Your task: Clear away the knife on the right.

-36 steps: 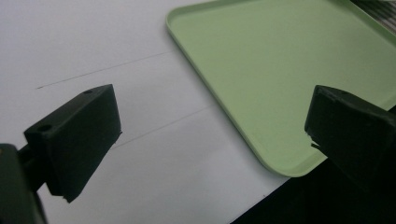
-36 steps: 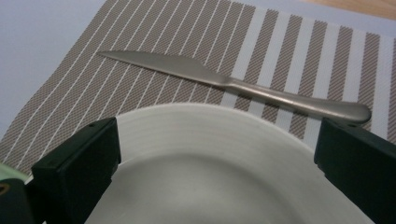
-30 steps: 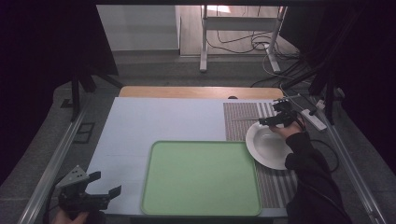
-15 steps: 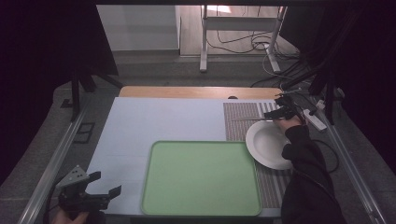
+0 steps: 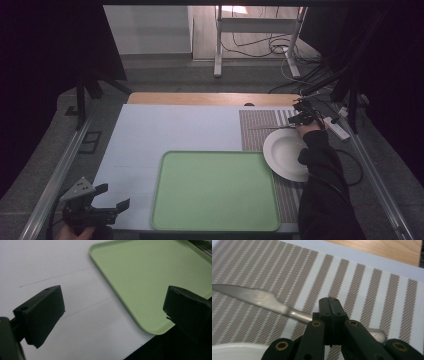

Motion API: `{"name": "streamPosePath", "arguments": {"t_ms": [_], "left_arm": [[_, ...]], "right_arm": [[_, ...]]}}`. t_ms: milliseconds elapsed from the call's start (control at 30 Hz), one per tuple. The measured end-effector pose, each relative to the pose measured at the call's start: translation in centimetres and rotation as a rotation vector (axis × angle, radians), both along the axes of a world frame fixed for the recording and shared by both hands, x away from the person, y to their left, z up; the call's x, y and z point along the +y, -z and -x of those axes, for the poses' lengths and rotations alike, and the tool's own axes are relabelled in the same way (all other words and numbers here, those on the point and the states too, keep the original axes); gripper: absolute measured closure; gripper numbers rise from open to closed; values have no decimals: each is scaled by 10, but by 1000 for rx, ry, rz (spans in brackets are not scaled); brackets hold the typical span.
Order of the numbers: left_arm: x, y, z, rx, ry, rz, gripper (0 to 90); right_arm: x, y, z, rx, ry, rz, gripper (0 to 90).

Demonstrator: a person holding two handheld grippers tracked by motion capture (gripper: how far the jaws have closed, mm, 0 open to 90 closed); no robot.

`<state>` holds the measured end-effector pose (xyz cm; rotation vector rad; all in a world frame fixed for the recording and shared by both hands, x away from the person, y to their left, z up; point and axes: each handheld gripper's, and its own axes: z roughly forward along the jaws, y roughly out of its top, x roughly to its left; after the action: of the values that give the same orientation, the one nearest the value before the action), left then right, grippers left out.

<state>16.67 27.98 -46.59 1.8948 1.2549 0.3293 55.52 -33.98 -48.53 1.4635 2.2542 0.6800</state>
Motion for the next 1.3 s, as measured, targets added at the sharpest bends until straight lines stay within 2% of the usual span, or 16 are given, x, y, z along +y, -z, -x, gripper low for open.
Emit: {"name": "streamPosePath", "arguments": {"t_ms": [167, 300, 400, 567, 667, 833, 900, 933, 1033, 1100, 1133, 1200, 1233, 1300], "left_arm": [[0, 0, 0, -1, 0, 1, 36], [0, 0, 0, -1, 1, -2, 36], [0, 0, 0, -2, 1, -3, 37], [-1, 0, 0, -2, 3, -7, 37], [-1, 0, 0, -2, 3, -8, 38], [-2, 0, 0, -2, 4, -12, 39], [-2, 0, 0, -3, 5, -12, 39], [-2, 0, 0, -2, 4, -11, 39], [-1, 0, 0, -3, 5, -9, 39], [-1, 0, 0, -3, 5, -10, 39], [-1, 0, 0, -3, 5, -11, 40], [-1, 0, 0, -3, 5, -11, 40], [-1, 0, 0, -2, 5, -11, 40], [-1, 0, 0, -2, 5, -11, 40]], "right_arm": [[-8, 12, -5, 6, 33, 55, 900], [-18, 11, -2, 42, 81, 48, 900], [-25, 9, 3, 73, 91, 29, 900], [-34, 6, 13, 138, 58, 16, 900], [-37, 5, 18, 181, 43, -8, 900], [-40, 4, 19, 190, 43, -9, 900], [-39, 4, 18, 187, 42, 5, 887], [-38, 3, 18, 174, 48, 8, 848], [-34, -8, 15, 116, 54, -49, 746], [-26, -16, 14, 78, 39, -76, 655], [-21, -20, 13, 64, 26, -77, 582], [-12, -23, 11, 63, 14, -88, 433], [-6, -24, 10, 77, 8, -91, 372], [5, -21, 7, 77, -9, -61, 282]]}}
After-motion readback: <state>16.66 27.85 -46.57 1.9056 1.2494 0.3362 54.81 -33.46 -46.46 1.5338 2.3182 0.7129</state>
